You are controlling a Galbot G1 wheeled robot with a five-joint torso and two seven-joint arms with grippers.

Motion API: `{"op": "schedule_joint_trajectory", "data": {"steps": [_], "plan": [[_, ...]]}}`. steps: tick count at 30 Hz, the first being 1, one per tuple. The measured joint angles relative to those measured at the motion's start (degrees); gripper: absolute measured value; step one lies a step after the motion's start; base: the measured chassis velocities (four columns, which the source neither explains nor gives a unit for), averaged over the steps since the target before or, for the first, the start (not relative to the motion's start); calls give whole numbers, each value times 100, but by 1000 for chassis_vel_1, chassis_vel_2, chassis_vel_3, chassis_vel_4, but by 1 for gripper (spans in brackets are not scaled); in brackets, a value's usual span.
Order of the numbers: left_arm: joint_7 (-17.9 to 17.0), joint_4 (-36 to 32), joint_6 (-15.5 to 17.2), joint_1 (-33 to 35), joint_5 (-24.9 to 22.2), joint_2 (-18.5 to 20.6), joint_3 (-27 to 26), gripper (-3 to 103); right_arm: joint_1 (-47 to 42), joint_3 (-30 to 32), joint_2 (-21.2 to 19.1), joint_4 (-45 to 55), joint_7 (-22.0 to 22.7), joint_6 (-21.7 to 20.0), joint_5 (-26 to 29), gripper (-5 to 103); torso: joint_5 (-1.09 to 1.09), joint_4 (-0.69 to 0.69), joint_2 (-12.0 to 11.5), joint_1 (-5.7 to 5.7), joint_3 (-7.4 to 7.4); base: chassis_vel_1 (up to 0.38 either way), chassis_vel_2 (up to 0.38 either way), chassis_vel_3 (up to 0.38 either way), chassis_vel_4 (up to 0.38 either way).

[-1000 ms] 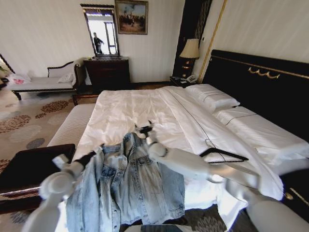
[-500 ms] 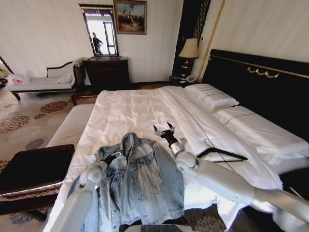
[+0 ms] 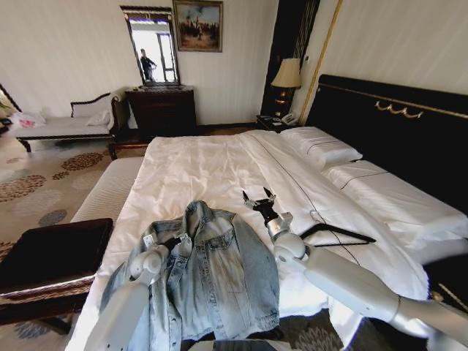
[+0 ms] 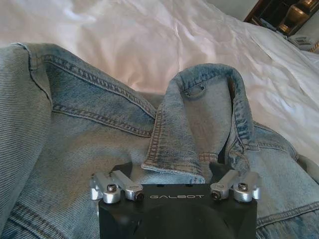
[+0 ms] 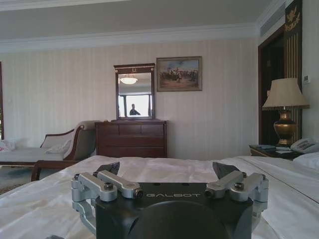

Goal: Pick up the clothes from the bed and hang them on the clothes hanger.

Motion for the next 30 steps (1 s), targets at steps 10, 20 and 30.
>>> {"op": "schedule_joint_trajectory", "data": {"steps": [10, 20, 30], "plan": [[126, 186, 29, -48, -25, 36, 0, 52, -98, 80, -14, -65, 4, -2, -98, 100, -1, 1, 0, 0, 0, 0, 0, 0, 0], [306, 474, -71, -300, -132, 135, -332, 14, -187, 155, -75, -56, 6, -2, -200, 100, -2, 0, 0, 0, 0, 0, 0, 0, 0], [416, 917, -231, -874, -234, 339, -574, 2, -357, 263, -55, -71, -4, -2, -335, 100, -2, 1, 0, 0, 0, 0, 0, 0, 0]]}}
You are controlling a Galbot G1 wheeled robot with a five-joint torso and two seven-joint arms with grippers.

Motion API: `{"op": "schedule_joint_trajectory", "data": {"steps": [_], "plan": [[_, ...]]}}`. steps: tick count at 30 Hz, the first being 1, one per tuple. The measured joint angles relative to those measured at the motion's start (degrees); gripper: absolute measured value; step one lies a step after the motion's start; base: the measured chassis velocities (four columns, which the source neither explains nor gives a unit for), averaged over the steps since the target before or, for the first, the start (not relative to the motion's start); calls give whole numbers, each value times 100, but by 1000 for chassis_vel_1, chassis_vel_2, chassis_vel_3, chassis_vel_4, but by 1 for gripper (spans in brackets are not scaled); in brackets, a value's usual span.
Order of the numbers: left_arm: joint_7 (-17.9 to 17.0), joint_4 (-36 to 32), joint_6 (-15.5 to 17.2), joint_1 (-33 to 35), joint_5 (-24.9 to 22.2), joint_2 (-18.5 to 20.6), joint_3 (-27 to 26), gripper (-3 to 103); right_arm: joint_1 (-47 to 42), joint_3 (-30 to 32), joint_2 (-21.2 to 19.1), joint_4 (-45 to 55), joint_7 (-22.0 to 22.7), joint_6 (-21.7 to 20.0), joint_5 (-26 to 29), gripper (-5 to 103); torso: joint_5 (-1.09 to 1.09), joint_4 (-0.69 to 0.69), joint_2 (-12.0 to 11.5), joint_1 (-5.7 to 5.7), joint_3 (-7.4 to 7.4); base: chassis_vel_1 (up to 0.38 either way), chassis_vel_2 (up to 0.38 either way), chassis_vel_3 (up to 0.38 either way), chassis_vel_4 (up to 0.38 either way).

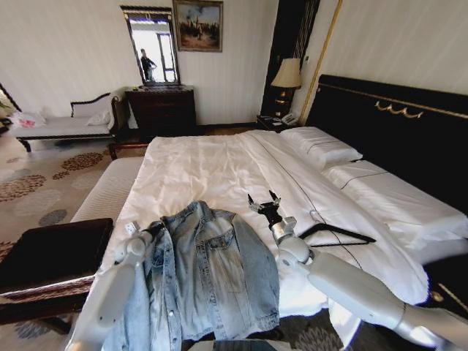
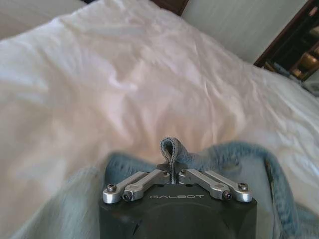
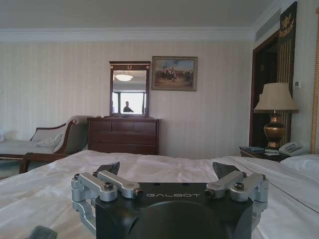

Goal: Pick up the clothes from the bed and hang them on the clothes hanger.

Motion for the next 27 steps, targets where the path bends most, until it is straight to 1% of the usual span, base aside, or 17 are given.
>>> {"op": "schedule_joint_trajectory", "data": {"steps": [3, 4, 7, 9, 11, 13, 14, 16, 18, 21, 23, 24, 25, 27], "plan": [[46, 108, -70, -205, -41, 21, -55, 2, 132, -196, 111, -86, -4, 0, -23, 100, 0, -3, 0, 0, 0, 0, 0, 0, 0], [48, 129, -85, -241, -41, 29, -86, 2, 201, -278, 155, -128, -13, 0, -29, 100, 1, 1, 0, 0, 0, 0, 0, 0, 0], [48, 255, -115, -414, -23, 31, -50, 2, 247, -359, 189, -174, -26, 6, -52, 100, 2, 4, 0, 0, 0, 0, 0, 0, 0], [48, 472, -162, -669, 9, 7, 38, 2, 233, -375, 190, -188, -27, 14, -80, 100, -1, 1, 0, 0, 0, 0, 0, 0, 0], [48, 560, -184, -765, 16, -2, 66, 2, 222, -379, 185, -190, -28, 19, -95, 100, -1, 0, 0, 0, 0, 0, 0, 0, 0], [48, 893, -251, -1069, 38, -35, 177, 2, 187, -381, 167, -195, -48, 43, -129, 100, 2, -1, 0, 0, 0, 0, 0, 0, 0], [48, 893, -251, -1069, 38, -35, 177, 2, 187, -381, 167, -195, -48, 43, -129, 100, 2, -1, 0, 0, 0, 0, 0, 0, 0], [55, 1157, -283, -1308, 64, -77, 319, 2, 171, -398, 157, -210, -128, 97, -168, 100, 3, -1, 0, 0, 0, 0, 0, 0, 0], [73, 1271, -312, -1419, 110, -129, 458, 2, 172, -443, 151, -226, -200, 152, -219, 100, 2, -1, 0, 1, 0, 0, 0, 0, 0], [76, 1296, -353, -1474, 175, -207, 613, 2, 201, -541, 151, -230, -269, 205, -267, 100, 2, -1, 0, 1, 0, 0, 0, 0, 0], [76, 1193, -455, -1459, 203, -307, 739, 1, 265, -690, 160, -235, -360, 284, -294, 100, 2, 0, 0, 1, 0, 0, 0, 0, 0], [84, 1105, -511, -1428, 188, -341, 760, 5, 286, -746, 167, -243, -408, 319, -300, 100, 2, -1, 0, 0, -1, 0, 0, 0, 0], [84, 1105, -511, -1428, 188, -341, 760, 5, 286, -746, 167, -243, -408, 319, -300, 100, 2, -1, 0, 0, -1, 0, 0, 0, 0], [81, 900, -582, -1301, 184, -372, 794, 16, 335, -896, 189, -274, -531, 402, -333, 100, 2, -3, 1, 1, -1, 0, 0, 0, 0]]}}
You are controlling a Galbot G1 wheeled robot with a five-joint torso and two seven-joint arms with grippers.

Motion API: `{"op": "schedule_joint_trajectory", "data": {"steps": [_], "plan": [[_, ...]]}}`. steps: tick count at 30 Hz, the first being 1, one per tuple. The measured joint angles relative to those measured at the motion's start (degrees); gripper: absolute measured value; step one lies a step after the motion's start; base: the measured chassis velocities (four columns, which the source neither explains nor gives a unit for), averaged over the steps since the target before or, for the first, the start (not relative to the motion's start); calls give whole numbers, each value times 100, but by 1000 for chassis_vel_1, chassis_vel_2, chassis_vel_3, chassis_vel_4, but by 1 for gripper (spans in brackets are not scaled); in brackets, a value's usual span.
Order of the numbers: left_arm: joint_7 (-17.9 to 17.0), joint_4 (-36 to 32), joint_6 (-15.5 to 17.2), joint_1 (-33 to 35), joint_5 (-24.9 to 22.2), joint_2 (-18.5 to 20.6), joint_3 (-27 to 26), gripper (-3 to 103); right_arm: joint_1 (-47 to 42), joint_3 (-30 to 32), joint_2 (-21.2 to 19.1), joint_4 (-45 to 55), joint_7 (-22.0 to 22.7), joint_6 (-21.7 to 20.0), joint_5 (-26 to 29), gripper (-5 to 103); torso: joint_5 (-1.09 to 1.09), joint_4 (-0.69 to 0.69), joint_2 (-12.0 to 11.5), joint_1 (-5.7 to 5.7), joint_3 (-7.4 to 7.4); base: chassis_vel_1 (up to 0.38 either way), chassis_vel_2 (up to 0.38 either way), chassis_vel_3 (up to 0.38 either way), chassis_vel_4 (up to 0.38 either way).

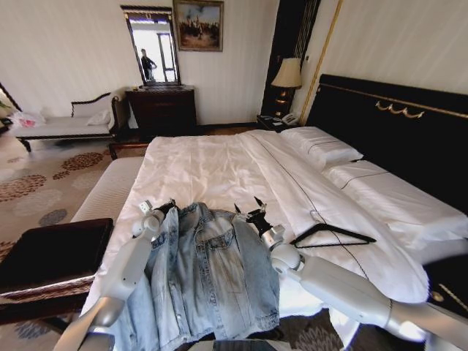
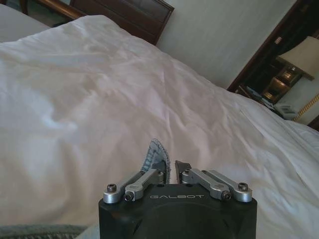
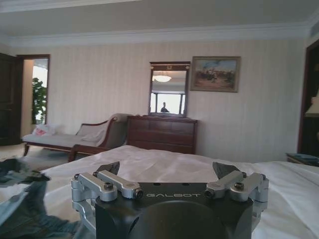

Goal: Pick up the clothes from the bed and hang them on the clothes hanger.

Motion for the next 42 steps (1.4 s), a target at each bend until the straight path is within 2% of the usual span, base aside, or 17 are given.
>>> {"op": "schedule_joint_trajectory", "data": {"steps": [2, 6, 7, 8, 10, 12, 14, 17, 18, 19, 21, 24, 28, 30, 35, 40, 42], "plan": [[-27, -113, -9, 105, 42, 16, 13, 16, 24, -86, 9, -6, -29, 21, -14, 100, 1, -1, 0, 0, 0, 0, 0, 0, 0], [-299, -715, 210, 866, 390, 212, -109, 37, 135, -433, 89, 3, -51, 32, -26, 100, -1, 1, 0, 0, 0, 0, 0, 0, 0], [-310, -840, 238, 1081, 465, 251, -185, 37, 160, -500, 120, -2, -56, 32, -29, 100, -1, 1, 0, 0, 0, 0, 0, 0, 0], [-310, -840, 238, 1081, 465, 251, -185, 37, 160, -500, 120, -2, -56, 32, -29, 100, -1, 1, 0, 0, 0, 0, 0, 0, 0], [-243, -1216, 270, 1661, 648, 348, -430, 49, 254, -717, 259, -93, -88, 31, -48, 100, -4, 6, 0, -1, 0, 0, 0, 0, 0], [-190, -1405, 273, 1877, 684, 386, -566, 54, 306, -827, 322, -150, -113, 30, -62, 100, -3, 5, 0, -2, 0, 0, 0, 0, 0], [-24, -1911, 259, 2385, 708, 468, -919, 65, 457, -1144, 487, -309, -150, 30, -101, 100, -2, 4, 0, -1, 0, 0, 0, 0, 0], [206, -2705, 87, 2856, 690, 511, -1394, 76, 612, -1549, 710, -497, -154, 11, -154, 100, -1, 3, 0, -1, 0, 0, 0, 0, 0], [206, -2705, 87, 2856, 690, 511, -1394, 76, 612, -1549, 710, -497, -154, 11, -154, 100, -1, 3, 0, -1, 0, 0, 0, 0, 0], [255, -3128, -33, 3003, 644, 510, -1621, 81, 673, -1728, 807, -575, -119, -43, -175, 100, 0, 3, 0, -1, 0, 0, 0, 0, 0], [256, -3698, -228, 3098, 551, 496, -1914, 92, 730, -1947, 938, -702, -30, -123, -199, 100, 2, 3, 0, -1, 0, 0, 0, 0, 0], [189, -4125, -397, 3076, 555, 490, -2080, 98, 748, -2100, 1027, -841, 149, -250, -276, 100, 0, 3, 1, -2, 0, 0, 0, 0, 0], [-13, -4702, -426, 3130, 588, 461, -2379, 100, 775, -2308, 1162, -1075, 294, -382, -332, 100, 0, 0, 1, -1, 1, 0, 0, 0, 0], [-226, -5014, -289, 3239, 584, 391, -2633, 100, 775, -2447, 1266, -1182, 338, -403, -328, 100, 0, 1, 0, -1, 1, 0, 0, 0, 0], [-539, -5154, -9, 3654, 1084, 235, -3178, 100, 843, -2771, 1581, -1410, 626, -638, -368, 101, -3, 3, 1, -2, 0, 0, 0, 0, 0], [-709, -5293, 166, 3951, 1071, 52, -3563, 100, 873, -2957, 2003, -1592, 704, -679, -377, 96, -2, 4, 0, -1, 0, 0, 0, 0, 0], [-742, -5311, 197, 3981, 1056, 23, -3622, 100, 886, -3012, 2122, -1598, 730, -692, -333, 99, -1, 3, 0, -1, 1, 0, 0, 0, 0]]}}
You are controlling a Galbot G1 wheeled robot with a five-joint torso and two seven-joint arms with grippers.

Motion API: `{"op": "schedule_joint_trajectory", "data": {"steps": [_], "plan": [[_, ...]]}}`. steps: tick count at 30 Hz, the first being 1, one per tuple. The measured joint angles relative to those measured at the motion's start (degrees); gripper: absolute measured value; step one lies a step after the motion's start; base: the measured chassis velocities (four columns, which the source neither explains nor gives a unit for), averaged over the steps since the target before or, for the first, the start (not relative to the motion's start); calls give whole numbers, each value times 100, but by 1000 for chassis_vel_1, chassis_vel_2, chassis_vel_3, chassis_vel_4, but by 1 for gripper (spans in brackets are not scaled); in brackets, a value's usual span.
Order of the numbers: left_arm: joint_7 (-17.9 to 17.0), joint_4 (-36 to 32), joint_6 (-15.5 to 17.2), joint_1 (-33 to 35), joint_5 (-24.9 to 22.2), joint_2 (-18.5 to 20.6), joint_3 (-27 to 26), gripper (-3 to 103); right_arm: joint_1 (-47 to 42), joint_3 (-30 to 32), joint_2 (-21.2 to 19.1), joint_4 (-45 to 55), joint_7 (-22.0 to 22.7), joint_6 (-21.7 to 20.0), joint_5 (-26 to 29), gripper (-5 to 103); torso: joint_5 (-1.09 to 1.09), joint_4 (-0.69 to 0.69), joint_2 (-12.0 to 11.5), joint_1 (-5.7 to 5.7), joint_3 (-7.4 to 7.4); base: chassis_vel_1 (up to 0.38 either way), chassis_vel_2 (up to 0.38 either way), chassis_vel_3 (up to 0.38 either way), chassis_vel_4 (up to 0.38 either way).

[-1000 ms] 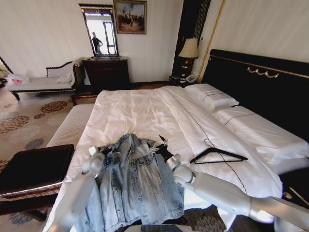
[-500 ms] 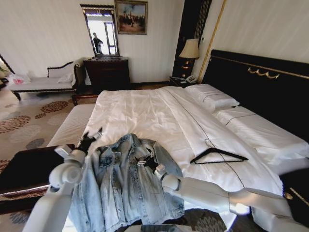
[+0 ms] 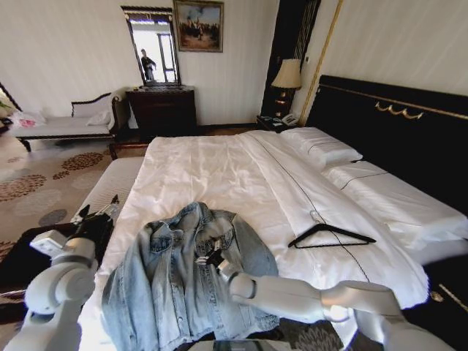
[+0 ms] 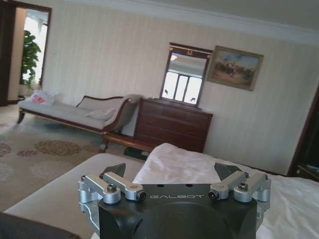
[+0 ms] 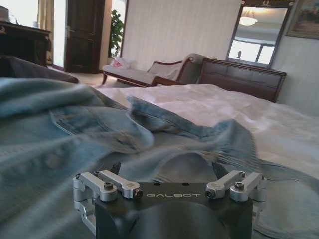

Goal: Pick up the clothes from the bed and hang them on the clothes hanger.

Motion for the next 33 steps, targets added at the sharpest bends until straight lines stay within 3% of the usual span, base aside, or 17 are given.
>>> {"op": "schedule_joint_trajectory", "data": {"steps": [2, 6, 11, 20, 21, 23, 26, 28, 29, 31, 33], "plan": [[-23, -12, 18, 17, -15, -14, -34, 100, 19, -51, 101, -4, 61, -45, 45, 100, 0, -1, -1, 0, 0, 0, 0, 0, 0], [-89, -116, 95, 59, -120, -10, -137, 100, 137, -290, 492, -174, 576, -555, 136, 100, -1, 0, 0, 0, 0, 0, 0, 0, 0], [-109, -132, 123, 73, -170, 8, -159, 100, 236, -449, 653, -323, 949, -998, 386, 100, -1, -1, -1, 0, 0, 0, 0, 0, 0], [-125, -61, 123, 61, -179, 0, -73, 100, 327, -457, 751, -492, 1317, -1407, 585, 101, 0, -1, -1, 0, 0, 0, 0, 0, 0], [-128, -60, 123, 47, -194, 0, -57, 100, 328, -451, 751, -497, 1440, -1534, 656, 91, 1, -1, 0, 0, 0, 0, 0, 0, 0], [-131, -61, 123, 38, -209, 0, -48, 100, 329, -451, 746, -499, 1522, -1615, 697, 91, 1, -1, -1, 0, 0, 0, 0, 0, 0], [-146, -65, 137, 15, -245, 9, -19, 100, 329, -452, 715, -498, 1717, -1830, 819, 75, 1, 0, -1, 0, 0, 0, 0, 0, 0], [-148, -65, 138, 14, -248, 10, -11, 100, 329, -452, 709, -498, 1758, -1867, 845, 75, 0, -1, 0, 1, 0, 0, 0, 0, 0], [-151, -65, 138, 13, -249, 10, 2, 100, 327, -450, 705, -503, 1796, -1896, 858, 64, 0, -1, -1, 1, 0, 0, 0, 0, 0], [-151, -65, 138, 15, -249, 8, 9, 100, 321, -440, 706, -520, 1820, -1903, 854, 64, 1, -1, -1, 1, 0, 0, 0, 0, 0], [-152, -62, 135, 24, -240, -2, 24, 100, 299, -377, 722, -578, 1856, -1884, 783, 52, 1, -1, 0, 1, 0, 0, 0, 0, 0]]}}
